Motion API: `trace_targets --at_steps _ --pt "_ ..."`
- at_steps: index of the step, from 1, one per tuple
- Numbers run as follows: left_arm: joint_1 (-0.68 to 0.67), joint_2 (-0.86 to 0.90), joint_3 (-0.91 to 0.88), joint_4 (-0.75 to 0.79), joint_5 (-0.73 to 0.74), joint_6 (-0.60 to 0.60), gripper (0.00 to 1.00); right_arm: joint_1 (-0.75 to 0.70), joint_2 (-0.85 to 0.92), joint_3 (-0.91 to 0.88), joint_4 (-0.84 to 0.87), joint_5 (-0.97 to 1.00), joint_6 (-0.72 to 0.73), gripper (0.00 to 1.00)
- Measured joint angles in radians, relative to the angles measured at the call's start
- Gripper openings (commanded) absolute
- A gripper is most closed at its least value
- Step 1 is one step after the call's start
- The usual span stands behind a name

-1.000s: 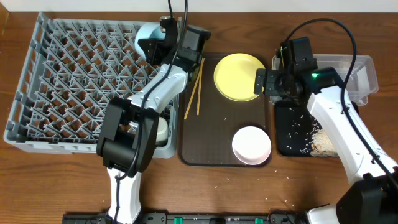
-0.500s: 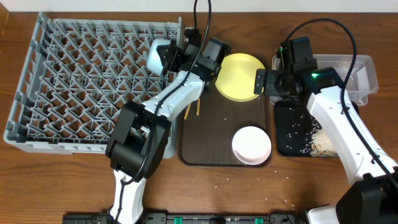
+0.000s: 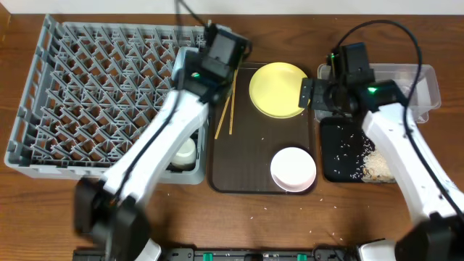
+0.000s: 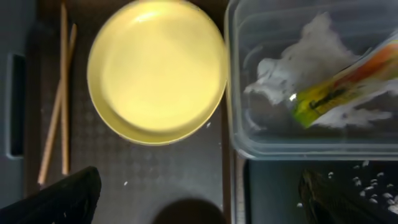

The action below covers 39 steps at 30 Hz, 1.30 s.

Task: Sort waste into correct bins and load items into the dishwasher
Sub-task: 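Set the blue bowl upright in the rack's back row with the left gripper, then reach the left gripper to the white bowl and grasp its rim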

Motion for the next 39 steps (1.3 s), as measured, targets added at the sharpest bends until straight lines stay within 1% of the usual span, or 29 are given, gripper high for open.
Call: trace_targets --at_steps 1,2,3,4,5,8,11,15,19,23,24,26,27,29,33,36,38,39 --pt "-0.002 -0.027 0.001 -0.042 0.047 -0.019 0.65 -0.009 -0.026 0.000 -0.001 0.007 0.000 0.99" --pt "-0.003 -0.060 0.002 -0.106 0.139 -0.056 0.65 -0.027 -0.084 0.002 0.000 0.026 0.000 0.99" --pt "-0.007 -0.074 0.004 -0.160 0.216 -0.090 0.63 -0.048 -0.150 0.005 0.003 0.053 0.000 0.99" --pt "-0.011 -0.076 0.004 -0.195 0.272 -0.121 0.61 -0.071 -0.213 0.012 0.005 0.087 0.000 0.99" --pt "-0.021 -0.068 0.001 -0.249 0.372 -0.169 0.61 -0.085 -0.260 0.018 0.005 0.117 0.000 0.99" --pt "-0.069 -0.041 -0.030 -0.274 0.537 -0.241 0.61 -0.143 -0.386 0.042 -0.006 0.226 0.006 0.99" --pt "-0.147 -0.004 -0.064 -0.271 0.619 -0.288 0.61 -0.219 -0.436 0.048 -0.044 0.316 0.055 0.99" --pt "-0.249 0.072 -0.081 -0.236 0.673 -0.332 0.61 -0.284 -0.407 0.048 -0.082 0.374 0.126 0.99" --pt "-0.282 0.152 -0.083 -0.225 0.668 -0.396 0.61 -0.286 -0.361 0.048 -0.085 0.365 0.152 0.99" --pt "-0.290 0.246 -0.084 -0.182 0.686 -0.429 0.61 -0.286 -0.346 0.048 -0.085 0.354 0.160 0.99" --pt "-0.293 0.263 -0.084 -0.173 0.692 -0.433 0.57 -0.286 -0.344 0.048 -0.085 0.352 0.161 0.99" --pt "-0.302 0.293 -0.084 -0.164 0.700 -0.443 0.38 -0.286 -0.341 0.048 -0.085 0.350 0.161 0.99" --pt "-0.305 0.304 -0.084 -0.164 0.703 -0.444 0.34 -0.286 -0.340 0.048 -0.085 0.349 0.161 0.99" --pt "-0.311 0.310 -0.086 -0.163 0.712 -0.449 0.33 -0.286 -0.340 0.048 -0.085 0.349 0.161 0.99" --pt "-0.311 0.315 -0.086 -0.151 0.723 -0.451 0.36 -0.286 -0.340 0.048 -0.085 0.349 0.161 0.99" --pt "-0.307 0.346 -0.086 -0.149 0.749 -0.455 0.37 -0.286 -0.340 0.048 -0.085 0.349 0.161 0.99" --pt "-0.299 0.377 -0.086 -0.150 0.775 -0.455 0.36 -0.286 -0.340 0.048 -0.085 0.349 0.161 0.99" --pt "-0.291 0.389 -0.086 -0.149 0.789 -0.455 0.33 -0.286 -0.340 0.048 -0.085 0.349 0.161 0.99"
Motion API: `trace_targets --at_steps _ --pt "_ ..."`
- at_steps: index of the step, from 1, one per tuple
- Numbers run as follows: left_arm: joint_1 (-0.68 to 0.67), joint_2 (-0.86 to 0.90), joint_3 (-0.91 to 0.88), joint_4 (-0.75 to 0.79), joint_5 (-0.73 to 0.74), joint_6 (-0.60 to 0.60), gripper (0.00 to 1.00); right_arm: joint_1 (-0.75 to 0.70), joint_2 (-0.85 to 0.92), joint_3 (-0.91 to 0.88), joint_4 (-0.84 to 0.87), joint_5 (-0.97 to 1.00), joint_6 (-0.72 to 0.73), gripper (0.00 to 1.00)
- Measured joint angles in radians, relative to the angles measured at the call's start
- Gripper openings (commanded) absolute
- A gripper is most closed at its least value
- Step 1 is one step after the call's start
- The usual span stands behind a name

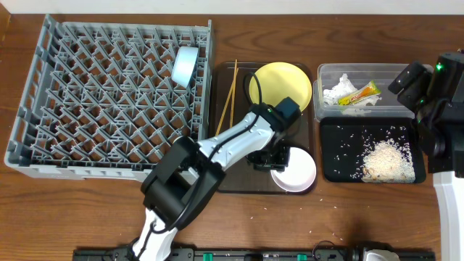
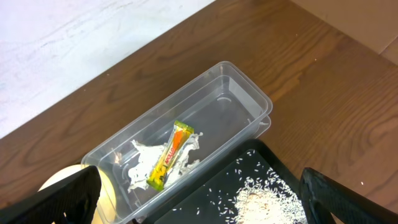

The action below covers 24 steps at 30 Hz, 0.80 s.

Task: Sort waste into correct bins and load items into the dishwasher
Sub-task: 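Reach the left gripper to the white bowl and grasp its rim, then carry the white bowl left and place it in the rack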

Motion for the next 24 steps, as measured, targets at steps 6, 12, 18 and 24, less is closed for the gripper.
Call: trace_targets --at_steps 6,12,18,24 --pt "0.056 0.031 0.000 -0.002 0.075 -0.023 0.07 0.000 0.000 0.000 0.000 0.000 0.000 0.99" --pt "0.080 0.028 0.000 -0.023 0.092 -0.049 0.07 0.000 0.000 0.000 0.000 0.000 0.000 0.99" --pt "0.082 -0.148 -0.006 -0.034 -0.044 -0.043 0.07 0.000 0.000 0.000 0.000 0.000 0.000 0.99" --pt "0.081 -0.533 0.005 -0.154 -0.658 0.035 0.07 0.000 0.000 0.000 0.000 0.000 0.000 0.99"
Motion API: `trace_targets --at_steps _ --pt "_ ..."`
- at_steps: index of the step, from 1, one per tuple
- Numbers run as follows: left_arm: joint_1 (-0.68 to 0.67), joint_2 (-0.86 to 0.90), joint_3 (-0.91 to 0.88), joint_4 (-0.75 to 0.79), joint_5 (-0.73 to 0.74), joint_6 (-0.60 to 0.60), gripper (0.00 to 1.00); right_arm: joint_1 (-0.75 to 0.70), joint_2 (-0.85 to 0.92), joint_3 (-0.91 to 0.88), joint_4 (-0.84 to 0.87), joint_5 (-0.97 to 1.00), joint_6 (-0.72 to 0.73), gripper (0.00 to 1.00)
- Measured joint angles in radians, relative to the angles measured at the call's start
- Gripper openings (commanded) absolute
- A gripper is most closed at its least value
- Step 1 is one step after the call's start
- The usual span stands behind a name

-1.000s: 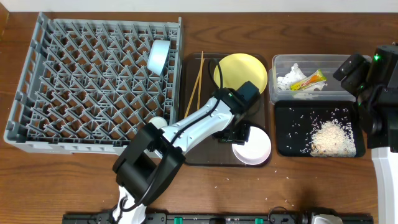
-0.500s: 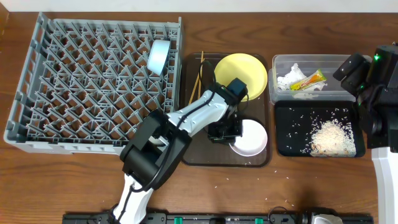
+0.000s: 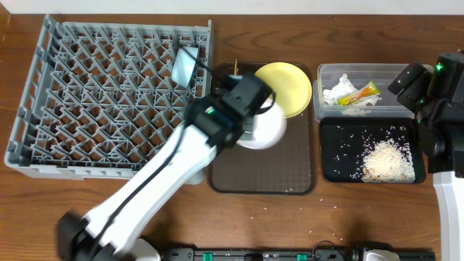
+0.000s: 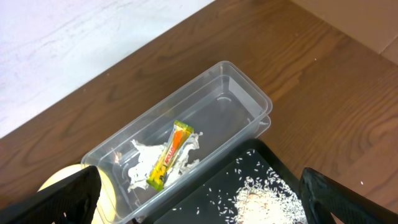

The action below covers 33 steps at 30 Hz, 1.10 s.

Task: Sort waste into correct bins and load items into the dishwasher
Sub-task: 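Carry the white bowl left and place it in the rack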

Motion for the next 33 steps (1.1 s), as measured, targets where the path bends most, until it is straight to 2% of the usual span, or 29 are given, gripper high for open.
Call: trace_targets --at_steps 1,2,6,9,13,21,30,33 --pt "0.000 -0.029 0.000 -0.040 -0.117 0.004 0.07 0.000 0.000 0.000 -0.002 0.000 0.000 0.99" --pt "0.003 -0.060 0.000 -0.100 -0.307 0.005 0.07 0.000 0.000 0.000 -0.002 0.000 0.000 0.99" --pt "0.007 -0.059 -0.033 -0.221 -0.768 -0.075 0.07 0.000 0.001 0.000 -0.002 0.000 0.000 0.99" --pt "0.018 -0.044 -0.126 -0.179 -0.986 -0.132 0.07 0.000 0.001 0.000 -0.002 0.000 0.000 0.99" --pt "0.079 0.023 -0.266 -0.066 -1.160 -0.163 0.07 0.000 0.001 0.000 -0.002 0.000 0.000 0.99" --pt "0.098 0.158 -0.286 0.024 -1.263 -0.175 0.07 0.000 0.001 0.000 -0.002 0.000 0.000 0.99" --pt "0.164 0.248 -0.286 0.056 -1.254 -0.208 0.07 0.000 0.001 0.000 -0.002 0.000 0.000 0.99" --pt "0.164 0.248 -0.286 0.098 -1.168 -0.214 0.07 0.000 0.001 0.000 -0.002 0.000 0.000 0.99"
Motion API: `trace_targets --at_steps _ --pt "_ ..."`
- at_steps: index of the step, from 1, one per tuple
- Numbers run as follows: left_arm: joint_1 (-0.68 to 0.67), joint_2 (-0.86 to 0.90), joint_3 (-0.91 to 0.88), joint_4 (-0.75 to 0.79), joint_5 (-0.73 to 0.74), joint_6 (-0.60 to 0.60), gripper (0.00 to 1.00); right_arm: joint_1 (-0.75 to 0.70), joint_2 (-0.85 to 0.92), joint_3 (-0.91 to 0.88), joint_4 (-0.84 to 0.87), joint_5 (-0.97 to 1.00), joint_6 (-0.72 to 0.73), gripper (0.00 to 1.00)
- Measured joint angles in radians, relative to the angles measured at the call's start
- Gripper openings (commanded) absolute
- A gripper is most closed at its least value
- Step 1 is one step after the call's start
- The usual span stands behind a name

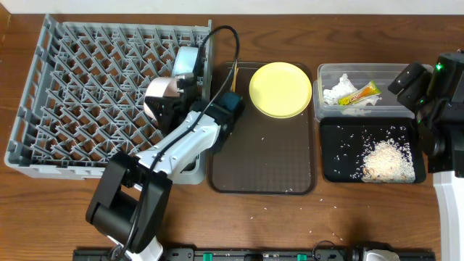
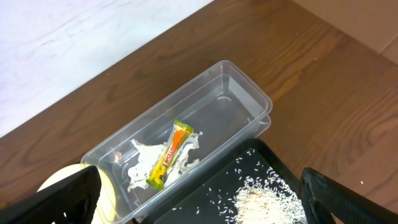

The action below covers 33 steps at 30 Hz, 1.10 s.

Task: Sort waste into correct bins and load items into the dishwasher
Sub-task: 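Carry the white bowl left and place it in the rack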

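A white bowl point(image 1: 159, 96) stands tilted in the right part of the grey dish rack point(image 1: 87, 65). My left gripper point(image 1: 176, 109) is at the bowl's right side and looks shut on its rim. A clear cup point(image 1: 185, 62) sits in the rack just behind. On the brown tray point(image 1: 268, 159) lies a yellow plate point(image 1: 280, 88), with chopsticks point(image 1: 235, 70) partly hidden by my left arm. My right gripper point(image 2: 205, 208) hangs open and empty above the clear bin point(image 2: 245, 102), which holds tissue and a yellow wrapper point(image 2: 169, 155).
A black tray point(image 1: 333, 170) with spilled rice point(image 1: 384, 159) lies in front of the clear bin. Loose rice grains dot the wooden table near the front edge. My right arm point(image 1: 438, 109) stands at the far right edge.
My left gripper held the white bowl above the brown tray; now the bowl is in the right part of the dish rack with the gripper still at it. The right arm has not moved.
At first the left gripper was at the rack's back right corner, the bowl on the tray, the right gripper over the plate and bin. Then the cup stood in the rack, the left gripper at the bowl, the right arm drawn back. The bowl was then aloft, now racked.
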Motion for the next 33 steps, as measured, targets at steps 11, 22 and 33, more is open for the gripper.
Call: trace_targets --at_steps 11,22,33 --pt "0.000 0.000 0.000 0.017 0.099 -0.012 0.07 0.000 0.000 0.000 0.000 0.000 0.000 0.99" --pt "0.000 0.000 0.000 -0.022 0.216 -0.022 0.25 0.000 0.000 0.000 0.000 0.000 0.000 0.99" --pt "-0.028 -0.023 0.000 -0.028 0.430 -0.021 0.40 0.000 0.000 0.000 0.000 0.000 0.000 0.99"
